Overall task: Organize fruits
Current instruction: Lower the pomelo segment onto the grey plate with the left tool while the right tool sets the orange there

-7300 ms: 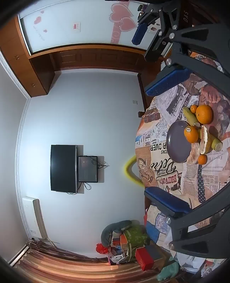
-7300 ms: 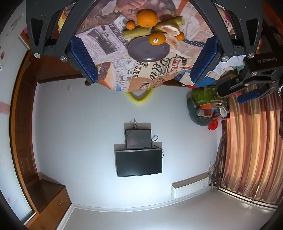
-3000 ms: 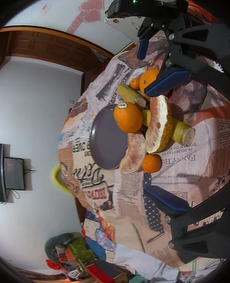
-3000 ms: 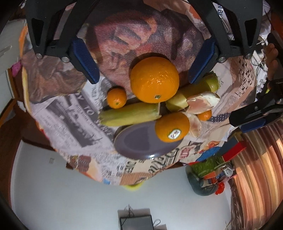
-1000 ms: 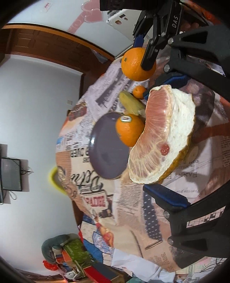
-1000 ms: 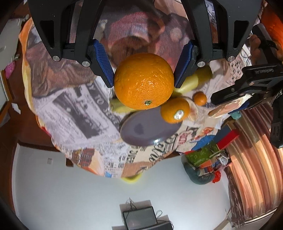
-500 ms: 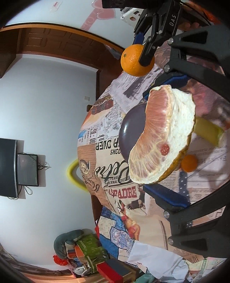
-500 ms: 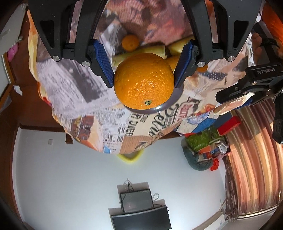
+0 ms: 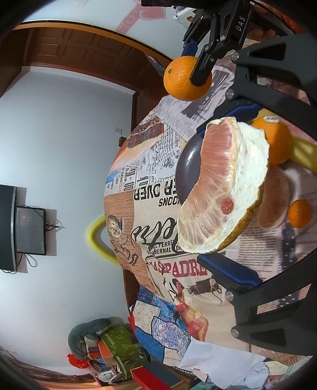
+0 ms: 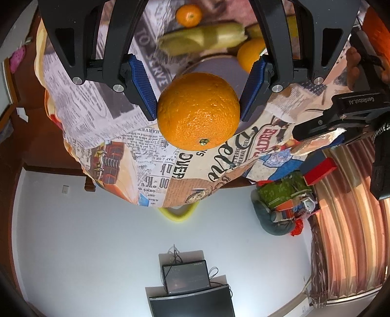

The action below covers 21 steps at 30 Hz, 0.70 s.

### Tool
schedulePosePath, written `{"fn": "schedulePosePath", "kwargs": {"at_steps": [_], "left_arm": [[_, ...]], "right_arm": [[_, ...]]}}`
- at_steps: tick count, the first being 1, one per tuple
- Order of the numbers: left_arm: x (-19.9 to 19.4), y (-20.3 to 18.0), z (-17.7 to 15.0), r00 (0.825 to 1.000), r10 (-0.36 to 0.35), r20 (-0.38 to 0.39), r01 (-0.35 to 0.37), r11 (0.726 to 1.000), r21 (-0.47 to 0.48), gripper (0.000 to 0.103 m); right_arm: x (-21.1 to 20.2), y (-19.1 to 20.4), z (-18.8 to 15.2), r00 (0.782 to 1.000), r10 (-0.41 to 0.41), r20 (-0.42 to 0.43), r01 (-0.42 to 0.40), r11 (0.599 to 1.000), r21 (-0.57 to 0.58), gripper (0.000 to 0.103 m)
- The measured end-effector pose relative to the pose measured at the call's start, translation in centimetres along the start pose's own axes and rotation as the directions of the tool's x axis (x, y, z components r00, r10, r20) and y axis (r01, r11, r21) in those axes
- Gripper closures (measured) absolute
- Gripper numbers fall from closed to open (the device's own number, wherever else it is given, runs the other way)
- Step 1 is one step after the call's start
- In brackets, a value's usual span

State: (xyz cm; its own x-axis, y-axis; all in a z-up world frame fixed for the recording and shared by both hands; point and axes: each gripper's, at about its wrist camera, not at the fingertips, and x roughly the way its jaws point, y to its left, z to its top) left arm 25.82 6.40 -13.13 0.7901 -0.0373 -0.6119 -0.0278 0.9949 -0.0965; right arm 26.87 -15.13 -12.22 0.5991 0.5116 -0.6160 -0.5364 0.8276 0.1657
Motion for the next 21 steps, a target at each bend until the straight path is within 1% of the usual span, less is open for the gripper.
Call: {"fn": "schedulePosePath", "kwargs": {"at_steps": [8, 14, 21], "left_arm": [[4.5, 0.7, 1.5, 0.999, -0.002, -0.053, 0.003, 1.0, 0.018, 0.009], [7.7, 1.1, 1.7, 0.995, -0.002, -0.1, 0.004, 1.0, 0.022, 0.009], [10.7, 1.3, 1.6, 0.986, -0.016, -0.165, 0.022, 0.999, 0.032, 0.009]], "right_arm": [[3.3, -0.6, 1.0, 1.0, 0.001, -0.03, -0.002, 1.0, -0.02, 0.038], [6.1, -1.0, 1.5, 0.996, 0.04, -0.084, -0.042, 0.999, -0.026, 0.038], [8.8, -1.4, 1.6, 0.988, 0.056, -0.144, -0.063, 0.997, -0.039, 0.038]]}}
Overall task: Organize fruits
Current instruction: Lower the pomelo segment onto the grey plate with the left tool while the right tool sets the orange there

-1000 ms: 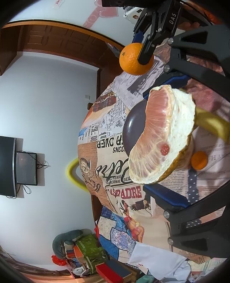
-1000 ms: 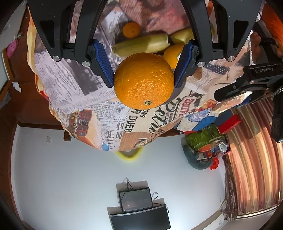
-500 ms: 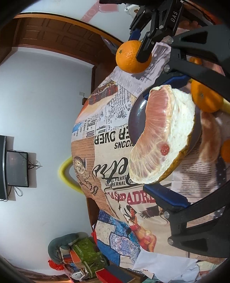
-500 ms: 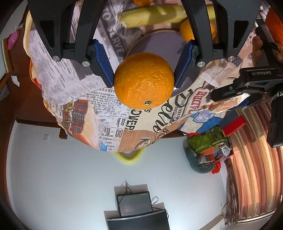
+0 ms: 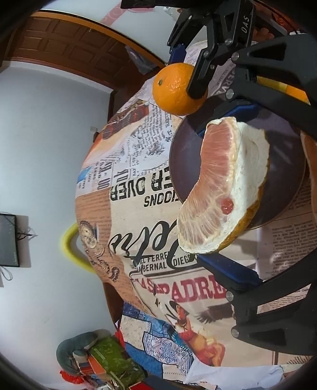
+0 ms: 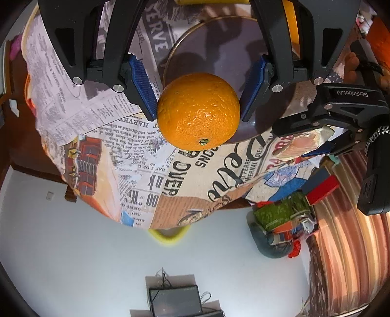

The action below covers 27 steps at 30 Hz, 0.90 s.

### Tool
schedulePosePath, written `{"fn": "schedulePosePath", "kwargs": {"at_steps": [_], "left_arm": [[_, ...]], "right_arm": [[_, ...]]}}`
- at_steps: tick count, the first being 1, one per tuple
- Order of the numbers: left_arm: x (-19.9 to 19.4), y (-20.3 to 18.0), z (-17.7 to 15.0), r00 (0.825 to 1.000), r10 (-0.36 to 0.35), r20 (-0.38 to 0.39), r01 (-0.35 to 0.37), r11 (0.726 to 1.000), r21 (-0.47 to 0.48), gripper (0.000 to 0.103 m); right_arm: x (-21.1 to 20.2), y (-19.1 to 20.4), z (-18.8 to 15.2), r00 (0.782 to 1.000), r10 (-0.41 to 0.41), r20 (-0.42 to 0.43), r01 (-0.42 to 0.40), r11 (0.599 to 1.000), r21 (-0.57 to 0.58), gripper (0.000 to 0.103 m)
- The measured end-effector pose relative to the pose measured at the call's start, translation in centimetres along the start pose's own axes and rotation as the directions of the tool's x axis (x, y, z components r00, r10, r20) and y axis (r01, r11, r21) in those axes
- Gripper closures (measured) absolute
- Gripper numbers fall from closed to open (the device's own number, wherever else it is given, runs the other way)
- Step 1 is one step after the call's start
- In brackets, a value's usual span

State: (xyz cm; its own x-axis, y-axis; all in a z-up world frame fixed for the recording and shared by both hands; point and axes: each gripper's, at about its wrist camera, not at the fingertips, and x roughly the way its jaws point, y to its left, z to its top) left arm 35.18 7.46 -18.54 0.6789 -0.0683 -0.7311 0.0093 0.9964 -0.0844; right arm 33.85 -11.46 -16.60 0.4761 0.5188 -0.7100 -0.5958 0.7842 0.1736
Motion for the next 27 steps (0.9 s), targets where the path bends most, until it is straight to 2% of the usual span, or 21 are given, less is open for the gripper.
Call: {"fn": "schedulePosePath", "kwargs": {"at_steps": [9, 15, 20, 27], "left_arm": [[2.3, -0.4, 0.0, 0.997, -0.004, -0.082, 0.01, 0.998, 0.07, 0.009], [4.0, -0.3, -0.1, 0.988, -0.025, -0.15, 0.035, 0.997, 0.063, 0.009], [4.3, -0.4, -0.2, 0.986, -0.025, -0.164, 0.037, 0.997, 0.068, 0.008], [4.0, -0.2, -0.2, 0.986, -0.073, -0.15, 0.082, 0.995, 0.053, 0.008]], "right_arm": [[2.5, -0.7, -0.1, 0.995, 0.023, -0.099, -0.023, 1.0, 0.004, 0.038], [3.0, -0.8, -0.1, 0.992, 0.027, -0.127, -0.028, 1.0, -0.006, 0.038], [3.7, -1.1, -0.2, 0.986, 0.052, -0.161, -0.05, 0.999, 0.015, 0.037], [2.1, -0.8, 0.8, 0.993, 0.077, -0.086, -0.076, 0.997, 0.017, 0.036]]}}
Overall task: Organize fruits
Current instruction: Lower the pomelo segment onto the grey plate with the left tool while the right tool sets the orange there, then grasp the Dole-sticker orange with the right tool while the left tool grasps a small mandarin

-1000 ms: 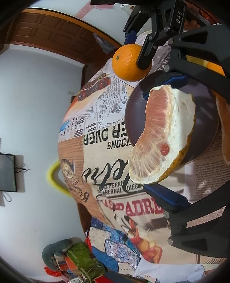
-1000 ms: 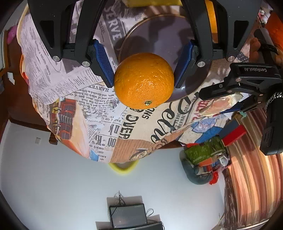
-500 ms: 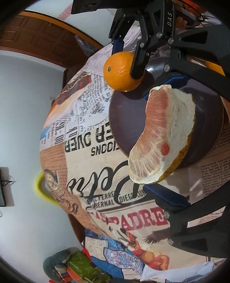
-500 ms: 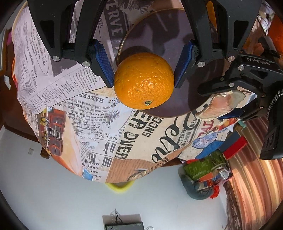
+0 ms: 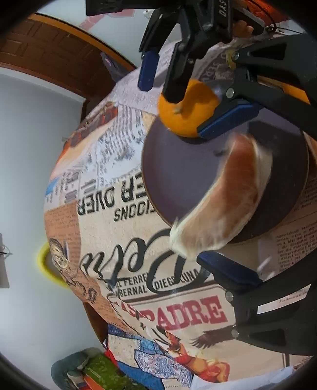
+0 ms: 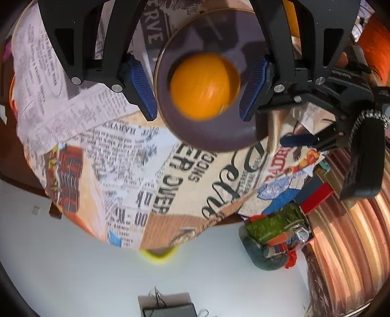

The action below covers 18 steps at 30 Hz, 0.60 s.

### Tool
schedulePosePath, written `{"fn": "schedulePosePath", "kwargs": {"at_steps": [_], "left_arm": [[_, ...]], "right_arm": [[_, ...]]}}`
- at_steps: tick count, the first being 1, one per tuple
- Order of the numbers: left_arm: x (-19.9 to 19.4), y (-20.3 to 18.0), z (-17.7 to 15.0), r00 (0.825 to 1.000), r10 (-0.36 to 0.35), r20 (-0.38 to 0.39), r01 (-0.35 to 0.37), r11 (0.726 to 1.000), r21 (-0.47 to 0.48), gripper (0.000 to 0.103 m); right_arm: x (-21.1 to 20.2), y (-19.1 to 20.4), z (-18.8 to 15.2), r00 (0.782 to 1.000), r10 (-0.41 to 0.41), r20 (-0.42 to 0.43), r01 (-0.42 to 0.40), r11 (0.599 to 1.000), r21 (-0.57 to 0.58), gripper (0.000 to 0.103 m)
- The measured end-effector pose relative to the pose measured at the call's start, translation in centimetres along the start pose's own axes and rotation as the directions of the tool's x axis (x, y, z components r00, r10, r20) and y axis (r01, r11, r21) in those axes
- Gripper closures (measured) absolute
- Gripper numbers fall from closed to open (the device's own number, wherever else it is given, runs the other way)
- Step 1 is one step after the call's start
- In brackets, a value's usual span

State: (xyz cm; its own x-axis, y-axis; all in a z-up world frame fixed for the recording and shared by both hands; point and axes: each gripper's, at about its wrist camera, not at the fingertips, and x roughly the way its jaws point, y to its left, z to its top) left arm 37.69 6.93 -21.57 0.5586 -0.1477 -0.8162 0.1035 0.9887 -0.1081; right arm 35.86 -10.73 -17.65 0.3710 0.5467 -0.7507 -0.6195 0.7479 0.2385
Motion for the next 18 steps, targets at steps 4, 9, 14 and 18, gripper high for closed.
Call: {"fn": "schedulePosePath", "kwargs": {"at_steps": [4, 9, 14, 18], "left_arm": [[-0.6, -0.9, 0.0, 1.0, 0.023, 0.021, -0.024, 0.999, 0.027, 0.008], [-1.8, -0.5, -0.4, 0.999, 0.017, 0.043, -0.017, 1.0, -0.012, 0.008], [-4.4, -0.2, -1.0, 0.995, 0.035, 0.09, -0.03, 0.998, -0.052, 0.008], [-7.1, -0.4, -1.6, 0.989, 0.057, 0.137, -0.049, 0.997, -0.06, 0.008]], "right_arm": [[-0.5, 0.2, 0.1, 1.0, -0.014, 0.014, 0.015, 1.0, -0.007, 0.036], [-1.4, 0.3, -0.3, 0.999, -0.041, 0.027, 0.041, 0.999, -0.012, 0.036], [-3.2, 0.5, -0.8, 0.997, -0.051, 0.055, 0.052, 0.999, -0.008, 0.036], [-5.0, 1.2, -1.4, 0.995, -0.057, 0.081, 0.058, 0.998, -0.002, 0.034]]}}
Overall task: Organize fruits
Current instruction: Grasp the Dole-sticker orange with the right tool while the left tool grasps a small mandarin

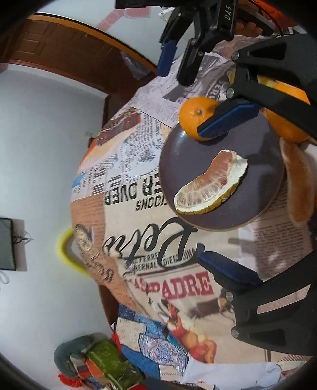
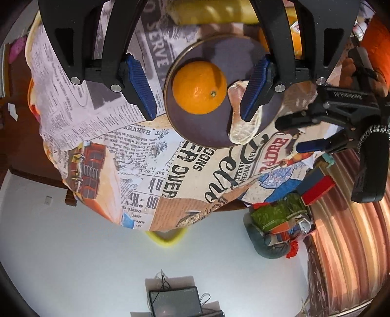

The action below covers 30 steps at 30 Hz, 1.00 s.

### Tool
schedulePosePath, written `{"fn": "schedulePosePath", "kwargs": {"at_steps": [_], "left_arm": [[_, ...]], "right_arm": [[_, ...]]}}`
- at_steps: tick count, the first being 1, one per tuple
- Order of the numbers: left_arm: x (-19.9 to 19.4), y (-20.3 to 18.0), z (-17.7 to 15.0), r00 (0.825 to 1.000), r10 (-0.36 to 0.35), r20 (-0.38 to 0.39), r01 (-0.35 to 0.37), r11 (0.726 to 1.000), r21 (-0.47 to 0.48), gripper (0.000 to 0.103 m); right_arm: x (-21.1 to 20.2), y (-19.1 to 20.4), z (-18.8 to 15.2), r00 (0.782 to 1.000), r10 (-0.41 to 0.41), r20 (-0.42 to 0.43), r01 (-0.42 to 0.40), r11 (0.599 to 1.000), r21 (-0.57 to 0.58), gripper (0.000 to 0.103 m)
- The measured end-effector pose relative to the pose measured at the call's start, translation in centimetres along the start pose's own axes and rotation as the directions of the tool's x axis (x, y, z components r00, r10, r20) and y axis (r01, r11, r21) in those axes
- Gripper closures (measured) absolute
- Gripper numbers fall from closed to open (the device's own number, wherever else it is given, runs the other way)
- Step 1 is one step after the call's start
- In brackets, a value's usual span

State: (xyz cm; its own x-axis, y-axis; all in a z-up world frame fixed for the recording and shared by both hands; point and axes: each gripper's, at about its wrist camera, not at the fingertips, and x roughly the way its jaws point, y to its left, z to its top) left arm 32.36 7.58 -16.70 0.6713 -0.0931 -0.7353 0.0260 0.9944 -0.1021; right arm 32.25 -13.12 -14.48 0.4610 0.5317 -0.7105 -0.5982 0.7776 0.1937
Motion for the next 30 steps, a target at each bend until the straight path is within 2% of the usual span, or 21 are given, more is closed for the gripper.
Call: {"fn": "schedulePosePath", "kwargs": {"at_steps": [7, 10, 14, 24, 27, 30], "left_arm": [[-5.1, -0.3, -1.3, 0.997, 0.026, 0.078, -0.025, 1.0, -0.002, 0.008], [-6.7, -0.4, -2.1, 0.995, 0.039, 0.091, -0.039, 0.999, -0.001, 0.008], [-8.4, -0.4, -3.4, 0.994, 0.044, 0.1, -0.044, 0.999, -0.004, 0.008], [-10.1, 0.3, -7.7, 0.996, 0.046, 0.072, -0.044, 0.999, -0.027, 0.008], [-10.1, 0.9, -8.6, 0.997, 0.043, 0.057, -0.04, 0.998, -0.037, 0.014], [-9.8, 1.4, -9.7, 0.998, 0.045, 0.038, -0.043, 0.998, -0.047, 0.015]], "right_arm": [[-3.1, 1.8, -1.1, 0.999, -0.021, 0.029, 0.022, 1.0, -0.011, 0.032], [-4.2, 2.8, -1.7, 0.999, -0.016, 0.042, 0.017, 1.0, -0.018, 0.027], [-5.0, 4.4, -2.5, 0.999, -0.01, 0.045, 0.012, 0.999, -0.039, 0.026], [-4.4, 7.6, -5.9, 1.0, 0.014, -0.01, -0.014, 0.999, -0.052, 0.023], [-3.3, 7.9, -6.6, 0.999, 0.017, -0.041, -0.019, 0.999, -0.049, 0.023], [-2.2, 8.3, -7.1, 0.997, 0.023, -0.072, -0.027, 0.999, -0.043, 0.023]]}}
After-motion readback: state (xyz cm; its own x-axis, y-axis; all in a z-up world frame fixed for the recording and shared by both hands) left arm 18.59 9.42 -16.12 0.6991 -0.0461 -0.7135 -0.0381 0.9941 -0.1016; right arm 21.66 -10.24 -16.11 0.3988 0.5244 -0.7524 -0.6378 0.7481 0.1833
